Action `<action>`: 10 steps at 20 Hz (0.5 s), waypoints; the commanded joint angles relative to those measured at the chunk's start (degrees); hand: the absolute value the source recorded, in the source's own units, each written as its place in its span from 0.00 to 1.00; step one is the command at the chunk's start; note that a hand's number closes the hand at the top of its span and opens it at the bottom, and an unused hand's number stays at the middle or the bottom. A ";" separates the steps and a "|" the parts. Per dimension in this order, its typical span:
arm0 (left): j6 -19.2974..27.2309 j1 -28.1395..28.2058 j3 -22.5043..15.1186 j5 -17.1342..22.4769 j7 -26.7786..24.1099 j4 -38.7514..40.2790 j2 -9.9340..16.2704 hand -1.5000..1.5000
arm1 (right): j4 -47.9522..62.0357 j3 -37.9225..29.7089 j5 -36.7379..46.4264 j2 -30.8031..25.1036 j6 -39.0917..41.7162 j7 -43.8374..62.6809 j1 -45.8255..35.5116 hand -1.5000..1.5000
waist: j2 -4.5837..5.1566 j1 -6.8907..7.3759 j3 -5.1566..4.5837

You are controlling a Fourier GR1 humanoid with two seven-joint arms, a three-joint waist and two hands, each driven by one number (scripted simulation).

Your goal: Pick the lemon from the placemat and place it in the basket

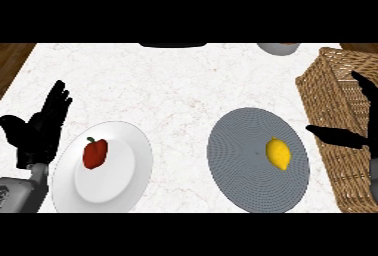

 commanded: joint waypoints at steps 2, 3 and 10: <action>0.18 0.22 -0.21 -0.30 0.42 0.63 -0.43 0.50 | -4.43 4.94 -1.24 -9.00 19.18 15.46 -0.06 0.00 | -0.05 -0.16 0.02; 0.34 0.25 0.66 -0.24 0.33 0.35 0.25 0.50 | -7.06 6.01 -3.34 -9.09 22.27 17.84 1.57 0.00 | -0.29 -0.57 0.11; -3.05 0.57 1.78 0.15 -1.88 2.73 -0.10 0.50 | -23.58 0.32 -19.50 -13.84 38.02 38.89 -3.23 0.00 | 0.24 0.25 0.47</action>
